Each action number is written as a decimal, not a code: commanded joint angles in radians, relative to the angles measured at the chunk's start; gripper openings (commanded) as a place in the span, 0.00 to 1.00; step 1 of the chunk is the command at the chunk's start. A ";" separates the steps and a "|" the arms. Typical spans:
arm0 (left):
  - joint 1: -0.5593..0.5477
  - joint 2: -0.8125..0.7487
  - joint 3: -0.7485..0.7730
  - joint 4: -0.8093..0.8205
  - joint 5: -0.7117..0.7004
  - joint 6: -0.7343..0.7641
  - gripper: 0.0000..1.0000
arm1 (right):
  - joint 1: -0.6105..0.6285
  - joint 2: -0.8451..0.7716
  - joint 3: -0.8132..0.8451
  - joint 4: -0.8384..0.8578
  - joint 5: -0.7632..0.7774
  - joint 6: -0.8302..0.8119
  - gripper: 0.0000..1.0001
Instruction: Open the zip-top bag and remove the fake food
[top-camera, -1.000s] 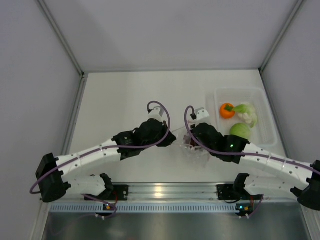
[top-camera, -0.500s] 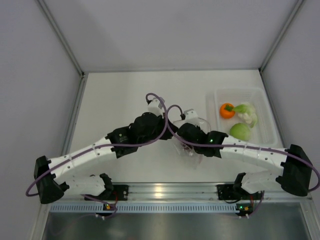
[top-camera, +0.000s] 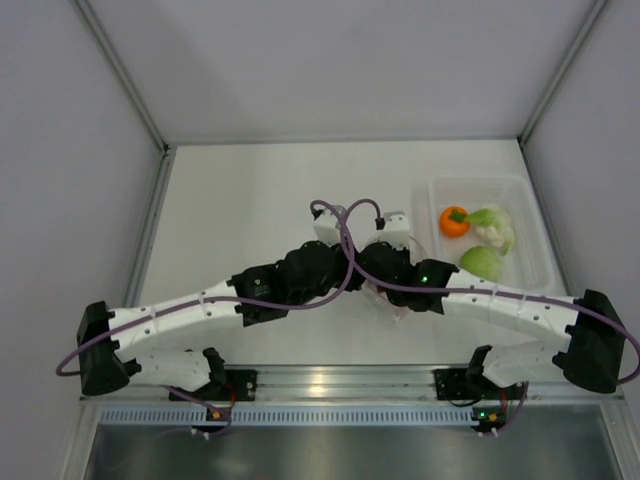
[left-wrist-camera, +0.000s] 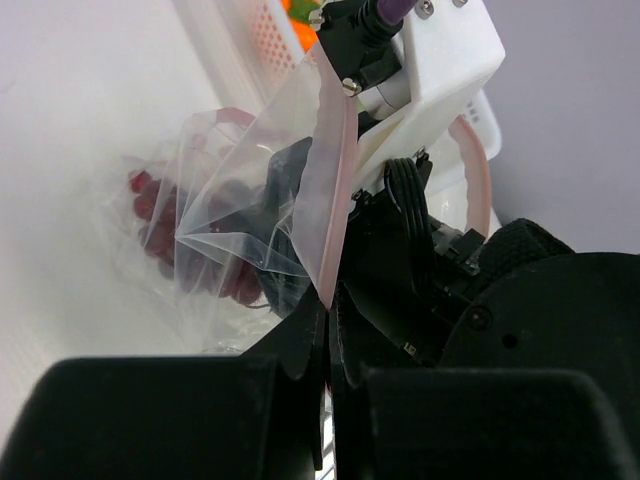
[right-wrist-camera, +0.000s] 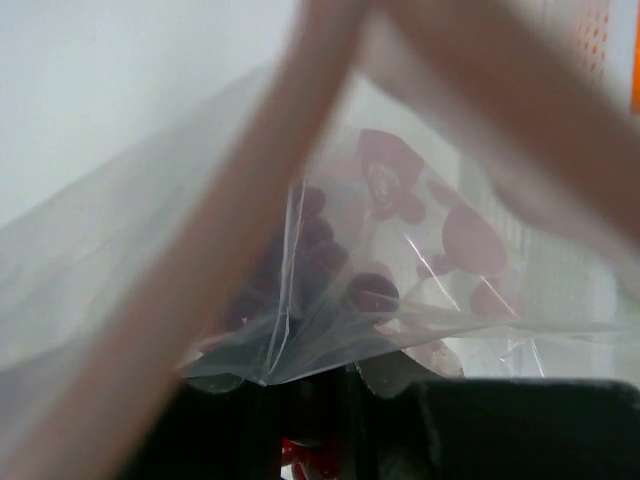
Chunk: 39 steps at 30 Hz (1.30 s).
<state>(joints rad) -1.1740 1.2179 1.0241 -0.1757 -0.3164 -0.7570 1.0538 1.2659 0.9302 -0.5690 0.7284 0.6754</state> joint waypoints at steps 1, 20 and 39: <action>-0.050 0.032 -0.048 0.061 0.059 0.019 0.00 | 0.018 -0.069 0.068 0.066 0.095 0.033 0.00; -0.053 -0.048 -0.168 -0.010 -0.277 -0.059 0.00 | -0.061 -0.231 -0.102 0.084 -0.112 -0.017 0.00; -0.145 0.061 -0.064 0.120 -0.032 -0.010 0.00 | 0.017 0.004 0.093 0.202 0.055 0.070 0.00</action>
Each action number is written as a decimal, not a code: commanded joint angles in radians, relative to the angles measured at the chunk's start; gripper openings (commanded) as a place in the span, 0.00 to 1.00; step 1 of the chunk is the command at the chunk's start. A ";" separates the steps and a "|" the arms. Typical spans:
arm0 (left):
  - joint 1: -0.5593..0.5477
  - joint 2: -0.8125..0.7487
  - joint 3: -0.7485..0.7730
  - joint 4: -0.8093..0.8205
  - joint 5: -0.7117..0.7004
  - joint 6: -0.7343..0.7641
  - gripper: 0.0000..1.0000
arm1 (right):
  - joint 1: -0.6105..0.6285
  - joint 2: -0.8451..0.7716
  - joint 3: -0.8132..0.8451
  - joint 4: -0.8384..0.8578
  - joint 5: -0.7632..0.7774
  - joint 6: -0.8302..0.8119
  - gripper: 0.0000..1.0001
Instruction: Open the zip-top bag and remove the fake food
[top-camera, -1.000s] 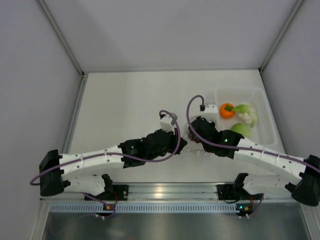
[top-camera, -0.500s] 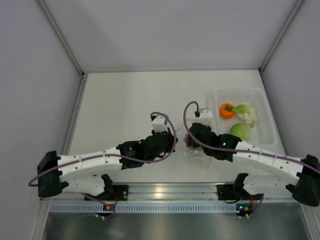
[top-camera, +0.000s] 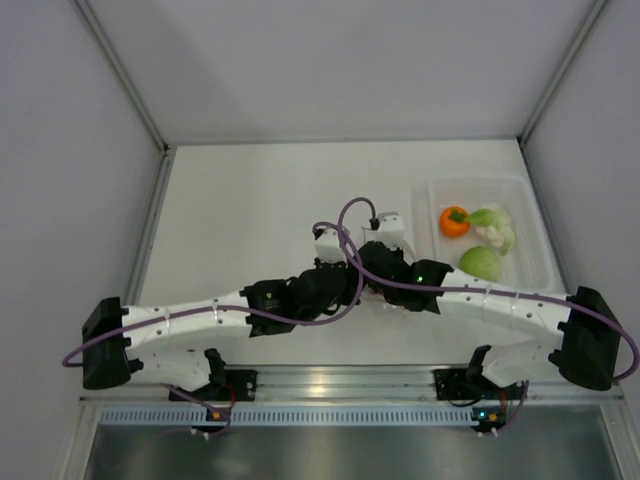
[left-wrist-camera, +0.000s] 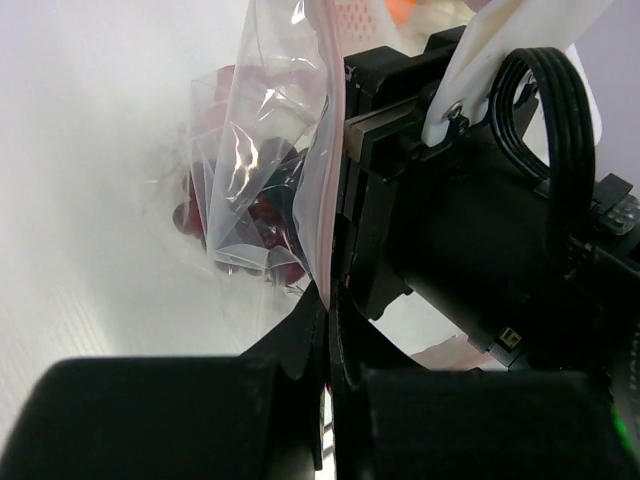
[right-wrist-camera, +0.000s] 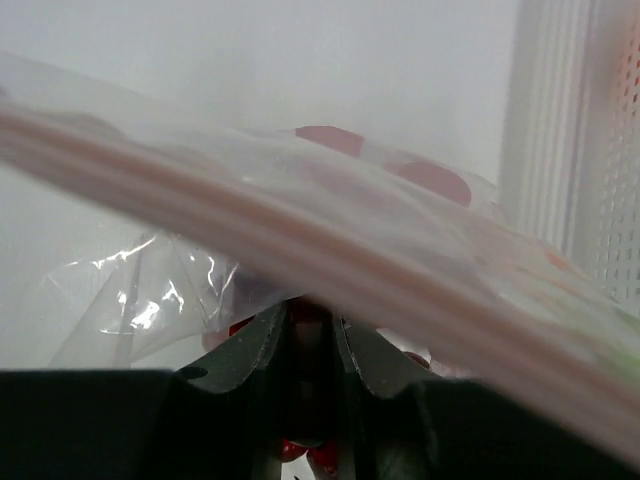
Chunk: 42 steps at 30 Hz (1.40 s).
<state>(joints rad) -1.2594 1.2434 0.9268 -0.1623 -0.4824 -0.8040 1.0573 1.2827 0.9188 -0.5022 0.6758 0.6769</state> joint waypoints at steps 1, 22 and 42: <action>-0.064 0.037 0.024 0.110 0.140 0.035 0.00 | 0.013 -0.014 0.106 0.154 0.122 0.072 0.00; -0.063 -0.121 -0.091 -0.069 -0.174 -0.041 0.00 | -0.091 -0.155 -0.103 0.022 0.257 0.138 0.00; -0.069 -0.048 -0.005 -0.006 -0.090 0.006 0.00 | 0.102 0.145 0.088 0.113 0.338 0.239 0.00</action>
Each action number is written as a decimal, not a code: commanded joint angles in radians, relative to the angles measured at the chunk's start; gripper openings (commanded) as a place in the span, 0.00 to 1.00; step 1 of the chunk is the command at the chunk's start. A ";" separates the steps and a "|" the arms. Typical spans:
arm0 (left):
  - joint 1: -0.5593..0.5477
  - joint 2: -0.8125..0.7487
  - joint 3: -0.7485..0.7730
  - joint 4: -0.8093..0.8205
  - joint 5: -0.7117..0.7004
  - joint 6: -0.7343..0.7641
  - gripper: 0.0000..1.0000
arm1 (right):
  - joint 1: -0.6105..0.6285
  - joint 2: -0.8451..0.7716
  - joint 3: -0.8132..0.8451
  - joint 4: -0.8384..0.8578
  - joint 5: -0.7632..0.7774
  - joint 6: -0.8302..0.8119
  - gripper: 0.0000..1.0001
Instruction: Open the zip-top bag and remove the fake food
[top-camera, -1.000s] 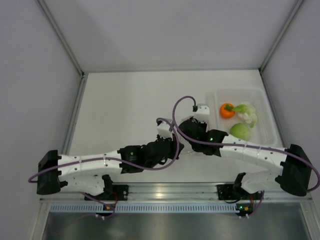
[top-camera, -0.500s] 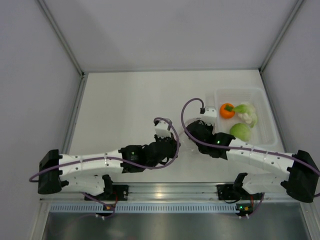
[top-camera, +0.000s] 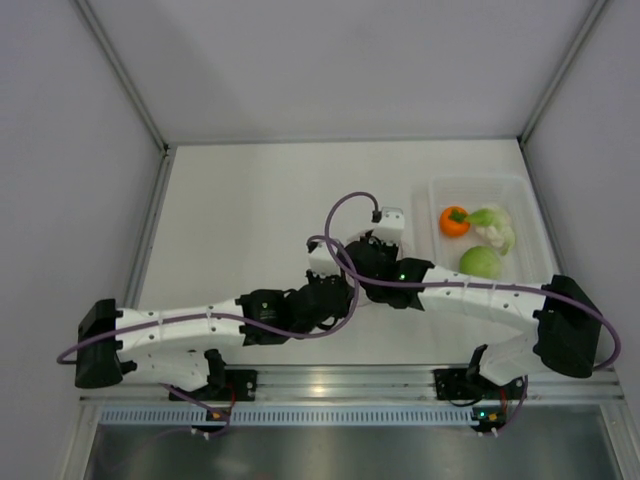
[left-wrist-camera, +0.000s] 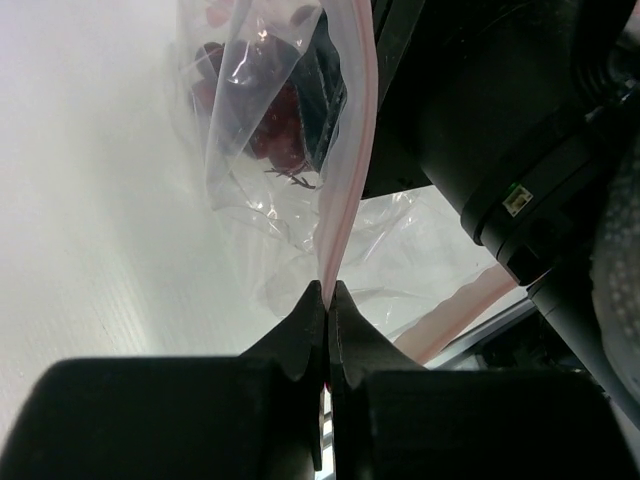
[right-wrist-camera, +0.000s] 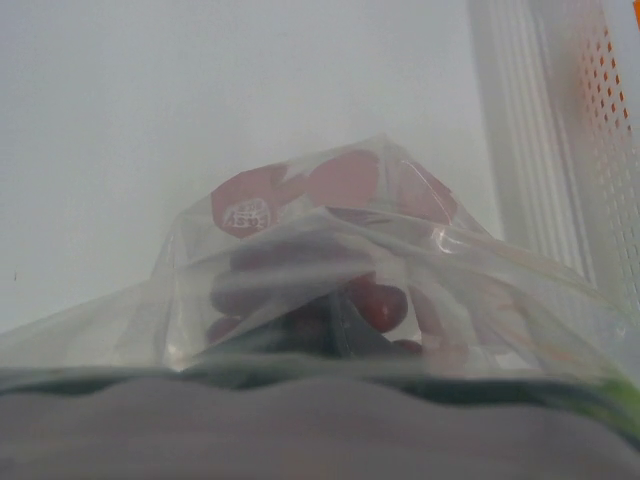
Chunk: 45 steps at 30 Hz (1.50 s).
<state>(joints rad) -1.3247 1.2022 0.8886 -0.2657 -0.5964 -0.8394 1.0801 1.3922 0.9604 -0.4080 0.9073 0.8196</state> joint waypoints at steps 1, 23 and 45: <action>-0.004 -0.010 0.026 0.095 0.006 0.045 0.00 | 0.081 0.027 0.034 0.031 0.105 0.095 0.00; 0.013 0.037 -0.033 0.020 -0.255 -0.087 0.00 | 0.092 -0.331 -0.141 0.093 -0.082 0.012 0.00; 0.013 0.053 -0.017 0.175 0.012 0.028 0.00 | 0.110 -0.213 0.004 0.164 -0.038 -0.155 0.00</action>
<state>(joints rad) -1.2739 1.2549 0.8696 -0.2085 -0.6331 -0.8398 1.2148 1.1599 0.8551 -0.2756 0.8227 0.6624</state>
